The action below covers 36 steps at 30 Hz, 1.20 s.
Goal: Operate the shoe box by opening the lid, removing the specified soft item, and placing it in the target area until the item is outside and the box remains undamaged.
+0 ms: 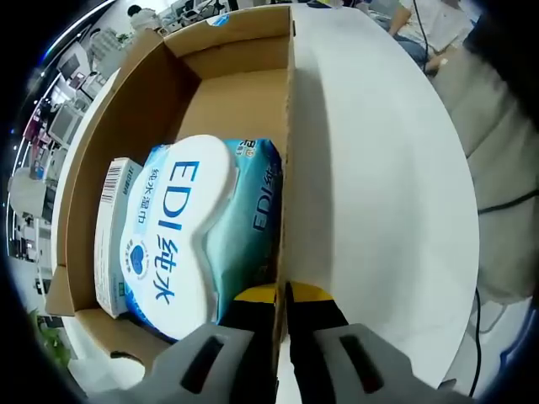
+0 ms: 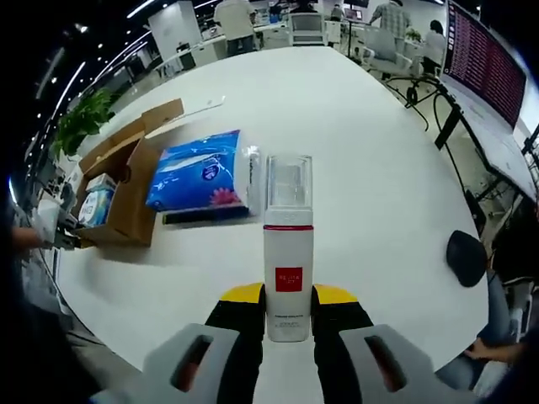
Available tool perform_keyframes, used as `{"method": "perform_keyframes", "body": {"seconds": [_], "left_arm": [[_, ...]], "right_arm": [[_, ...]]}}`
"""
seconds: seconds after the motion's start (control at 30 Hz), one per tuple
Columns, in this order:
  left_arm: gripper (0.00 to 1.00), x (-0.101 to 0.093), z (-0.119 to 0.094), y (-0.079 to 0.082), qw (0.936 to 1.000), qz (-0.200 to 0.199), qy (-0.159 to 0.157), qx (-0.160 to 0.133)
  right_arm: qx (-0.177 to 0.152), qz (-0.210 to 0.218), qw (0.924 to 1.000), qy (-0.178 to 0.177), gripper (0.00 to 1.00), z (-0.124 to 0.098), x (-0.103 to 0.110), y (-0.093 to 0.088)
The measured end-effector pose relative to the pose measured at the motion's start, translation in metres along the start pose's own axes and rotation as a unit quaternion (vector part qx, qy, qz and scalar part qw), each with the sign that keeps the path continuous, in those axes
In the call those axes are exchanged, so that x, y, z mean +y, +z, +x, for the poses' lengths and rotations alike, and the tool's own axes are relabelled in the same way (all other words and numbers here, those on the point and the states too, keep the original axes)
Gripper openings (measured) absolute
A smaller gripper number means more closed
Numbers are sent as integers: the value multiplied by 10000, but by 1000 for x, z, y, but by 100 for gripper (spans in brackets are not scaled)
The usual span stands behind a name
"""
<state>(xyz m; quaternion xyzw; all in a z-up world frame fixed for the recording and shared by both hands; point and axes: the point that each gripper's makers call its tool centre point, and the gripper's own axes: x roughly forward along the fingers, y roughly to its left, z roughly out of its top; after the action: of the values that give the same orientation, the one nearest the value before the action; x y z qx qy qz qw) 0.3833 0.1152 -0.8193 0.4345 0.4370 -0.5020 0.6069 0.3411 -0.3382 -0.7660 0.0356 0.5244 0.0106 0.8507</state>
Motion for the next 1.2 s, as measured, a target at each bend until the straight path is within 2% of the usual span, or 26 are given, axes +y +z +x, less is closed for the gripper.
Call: {"method": "perform_keyframes", "body": {"seconds": [0.5,0.9,1.2], "left_arm": [[1,0,0,-1,10000,1,0,2],[1,0,0,0,10000,-3,2,3],[1,0,1,0,10000,-9,0,5]], "right_arm": [[372,94,9992,-79,18,13,-10,-23],[610,161,9979,-121,18,22,-11,-40],[705,218,9971,-209,18,28,-16,-45]]}}
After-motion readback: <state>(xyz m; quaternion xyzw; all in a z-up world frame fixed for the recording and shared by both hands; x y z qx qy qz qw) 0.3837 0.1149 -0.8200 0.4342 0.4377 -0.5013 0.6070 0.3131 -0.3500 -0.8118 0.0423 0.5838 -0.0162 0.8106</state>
